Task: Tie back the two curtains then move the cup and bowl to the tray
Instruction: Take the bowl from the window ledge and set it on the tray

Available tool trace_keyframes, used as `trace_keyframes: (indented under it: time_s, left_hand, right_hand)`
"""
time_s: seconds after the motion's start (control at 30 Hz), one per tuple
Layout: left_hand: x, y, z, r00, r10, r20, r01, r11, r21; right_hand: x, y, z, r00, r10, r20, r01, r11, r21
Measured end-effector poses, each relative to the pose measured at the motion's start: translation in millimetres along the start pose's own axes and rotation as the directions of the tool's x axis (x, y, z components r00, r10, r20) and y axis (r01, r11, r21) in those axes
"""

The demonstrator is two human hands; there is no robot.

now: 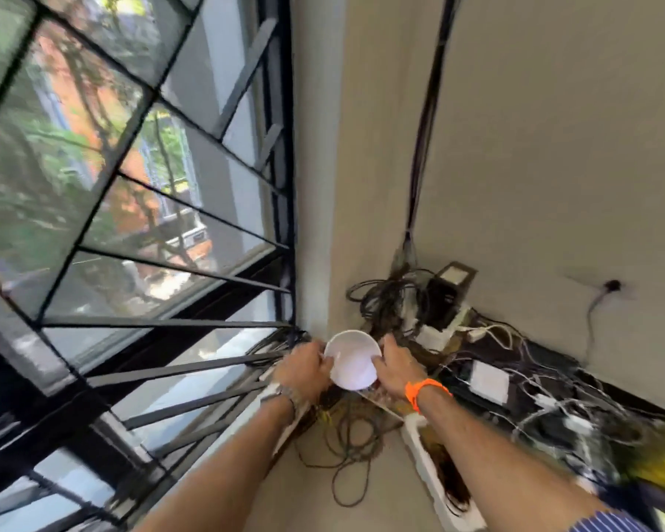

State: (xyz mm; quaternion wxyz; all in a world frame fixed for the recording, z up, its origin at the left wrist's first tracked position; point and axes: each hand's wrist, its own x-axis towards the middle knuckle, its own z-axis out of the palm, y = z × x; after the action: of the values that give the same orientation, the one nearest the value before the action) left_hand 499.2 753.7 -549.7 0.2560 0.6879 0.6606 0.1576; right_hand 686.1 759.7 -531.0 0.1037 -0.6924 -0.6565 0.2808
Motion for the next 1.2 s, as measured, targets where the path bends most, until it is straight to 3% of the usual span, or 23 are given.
trace_keyframes:
  time_s: [0.17, 0.27, 0.47, 0.63, 0.9, 1.2]
  left_hand:
    - [-11, 113, 8, 0.974, 0.198, 0.110, -0.207, 0.974, 0.086]
    - [-25, 180, 28, 0.929, 0.306, 0.207, -0.319, 0.947, 0.029]
    - [-76, 294, 95, 0.810, 0.481, 0.335, -0.501, 0.865, -0.032]
    - [-139, 361, 162, 0.673, 0.585, 0.453, -0.629, 0.775, -0.065]
    - [-258, 417, 270, 0.465, 0.628, 0.624, -0.728, 0.672, -0.134]
    - [-352, 436, 395, 0.365, 0.584, 0.725, -0.751, 0.645, -0.142]
  right_hand:
    - [-78, 63, -80, 0.980, 0.155, -0.125, -0.137, 0.981, 0.139]
    - [-121, 112, -119, 0.943, 0.279, -0.181, -0.237, 0.946, 0.222]
    - [-219, 210, -161, 0.805, 0.517, -0.291, -0.408, 0.838, 0.362]
    - [-318, 278, -168, 0.692, 0.670, -0.269, -0.500, 0.713, 0.491]
    - [-463, 376, -128, 0.550, 0.811, -0.201, -0.543, 0.530, 0.651]
    - [-573, 476, -60, 0.433, 0.885, -0.169, -0.640, 0.434, 0.634]
